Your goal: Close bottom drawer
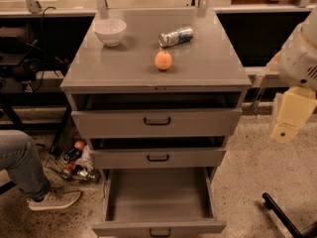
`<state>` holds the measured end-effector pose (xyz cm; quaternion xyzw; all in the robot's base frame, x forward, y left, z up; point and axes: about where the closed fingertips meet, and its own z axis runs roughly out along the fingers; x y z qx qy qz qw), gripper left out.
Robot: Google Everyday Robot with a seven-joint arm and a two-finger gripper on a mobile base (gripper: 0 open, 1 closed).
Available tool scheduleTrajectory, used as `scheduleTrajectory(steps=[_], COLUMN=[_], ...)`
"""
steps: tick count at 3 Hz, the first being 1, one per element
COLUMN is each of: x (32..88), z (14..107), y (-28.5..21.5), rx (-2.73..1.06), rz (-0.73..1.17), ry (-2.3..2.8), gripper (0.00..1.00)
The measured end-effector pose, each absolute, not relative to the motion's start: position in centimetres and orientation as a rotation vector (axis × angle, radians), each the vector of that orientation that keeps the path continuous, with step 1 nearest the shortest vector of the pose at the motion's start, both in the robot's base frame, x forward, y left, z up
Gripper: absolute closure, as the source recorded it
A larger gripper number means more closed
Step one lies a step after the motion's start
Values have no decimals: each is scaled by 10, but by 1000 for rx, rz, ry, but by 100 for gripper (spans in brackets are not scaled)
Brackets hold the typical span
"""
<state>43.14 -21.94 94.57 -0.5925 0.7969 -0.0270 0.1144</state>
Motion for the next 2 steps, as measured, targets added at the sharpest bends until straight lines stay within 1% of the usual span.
scheduleTrajectory(steps=[1, 2], x=[409, 366], z=[882, 777], y=[-219, -216], rx=[-1712, -1665], rz=[8, 173], ry=[2485, 2636], gripper=[0, 0])
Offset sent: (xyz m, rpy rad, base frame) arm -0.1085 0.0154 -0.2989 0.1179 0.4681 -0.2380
